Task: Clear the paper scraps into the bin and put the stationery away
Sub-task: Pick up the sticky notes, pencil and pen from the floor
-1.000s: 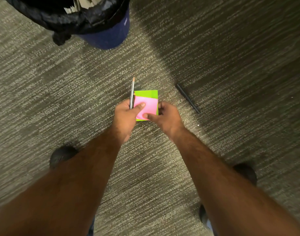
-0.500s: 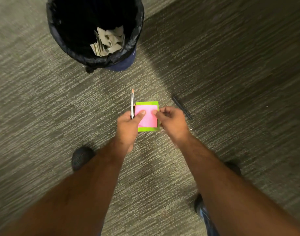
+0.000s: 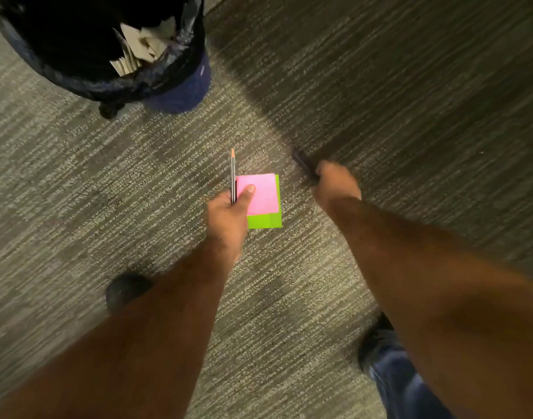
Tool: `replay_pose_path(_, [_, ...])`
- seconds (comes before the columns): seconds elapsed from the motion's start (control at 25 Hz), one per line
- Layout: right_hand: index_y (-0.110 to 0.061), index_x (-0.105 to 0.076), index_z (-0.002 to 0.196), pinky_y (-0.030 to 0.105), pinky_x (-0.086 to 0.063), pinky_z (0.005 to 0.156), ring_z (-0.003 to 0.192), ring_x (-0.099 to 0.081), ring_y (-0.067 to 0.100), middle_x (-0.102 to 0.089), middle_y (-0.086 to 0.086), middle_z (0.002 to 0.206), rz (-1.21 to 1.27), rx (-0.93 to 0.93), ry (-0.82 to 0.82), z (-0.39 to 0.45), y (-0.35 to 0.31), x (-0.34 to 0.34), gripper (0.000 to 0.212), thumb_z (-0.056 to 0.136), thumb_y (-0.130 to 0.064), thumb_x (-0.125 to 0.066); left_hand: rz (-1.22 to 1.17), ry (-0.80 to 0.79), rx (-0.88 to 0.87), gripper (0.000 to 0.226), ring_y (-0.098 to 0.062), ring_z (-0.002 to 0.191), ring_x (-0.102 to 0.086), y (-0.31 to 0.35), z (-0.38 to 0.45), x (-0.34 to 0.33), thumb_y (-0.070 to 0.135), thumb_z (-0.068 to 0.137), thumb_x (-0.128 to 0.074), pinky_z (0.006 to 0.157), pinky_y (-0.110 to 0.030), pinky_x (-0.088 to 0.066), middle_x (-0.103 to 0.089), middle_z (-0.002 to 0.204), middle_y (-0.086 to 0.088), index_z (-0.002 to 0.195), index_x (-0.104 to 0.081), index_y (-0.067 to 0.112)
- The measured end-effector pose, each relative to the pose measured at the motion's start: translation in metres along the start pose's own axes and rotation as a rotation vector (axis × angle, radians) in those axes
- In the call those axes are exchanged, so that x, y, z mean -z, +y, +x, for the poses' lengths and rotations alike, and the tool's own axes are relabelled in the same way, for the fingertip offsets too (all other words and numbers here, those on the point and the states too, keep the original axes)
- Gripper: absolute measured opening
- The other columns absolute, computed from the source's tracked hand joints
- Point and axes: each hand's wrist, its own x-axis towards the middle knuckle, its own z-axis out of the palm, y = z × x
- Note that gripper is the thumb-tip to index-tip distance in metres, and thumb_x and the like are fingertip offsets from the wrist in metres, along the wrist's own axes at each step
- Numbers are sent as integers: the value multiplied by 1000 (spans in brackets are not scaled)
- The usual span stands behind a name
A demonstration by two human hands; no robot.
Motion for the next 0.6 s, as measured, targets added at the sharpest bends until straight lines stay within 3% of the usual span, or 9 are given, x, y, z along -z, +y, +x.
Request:
replay_pose_path(0.12, [-12, -69, 116, 39, -56, 95, 108, -71, 32, -73, 13, 112, 3, 9, -42, 8, 5, -15, 21, 95, -6, -70, 50, 11, 24, 15, 1, 63, -72, -11, 7, 2, 17, 100, -66, 54, -12, -53, -75, 85, 2, 110, -71, 6])
replay_pose_path(0.2, [-15, -72, 109, 39, -57, 97, 103, -71, 30, -74, 10, 107, 104, -61, -128, 5, 3, -17, 15, 95, -10, -73, 61, 16, 46, 10, 3, 57, -70, -8, 6, 8, 13, 101, -64, 52, -11, -52, -73, 83, 1, 106, -70, 7])
replay_pose_path(0.32, [-17, -72, 102, 36, -63, 92, 99, -74, 19, -74, 0, 104, 616, -231, -258, -22, 2, 1, 9, 95, -14, -75, 70, 12, 94, 10, -9, 64, -71, 11, -13, 13, 14, 101, -64, 51, -18, -52, -74, 82, 0, 93, -69, 16])
replay_pose_path(0.44, [-11, -75, 102, 40, -67, 81, 93, -75, 21, -77, 5, 99, 1057, -172, -271, -72, -13, 57, 7, 96, -7, -73, 48, 2, 57, 10, -14, 71, -71, 61, -45, 15, 12, 100, -65, 58, -20, -58, -75, 85, -2, 93, -71, 15])
replay_pose_path(0.6, [-4, -76, 107, 36, -60, 74, 83, -67, 20, -73, 10, 92, 1381, -86, -209, -151, -41, 181, 12, 99, -2, -67, 55, -46, -5, 7, -19, 82, -73, 155, -110, 6, 19, 99, -68, 69, -27, -58, -80, 87, 2, 95, -73, 16])
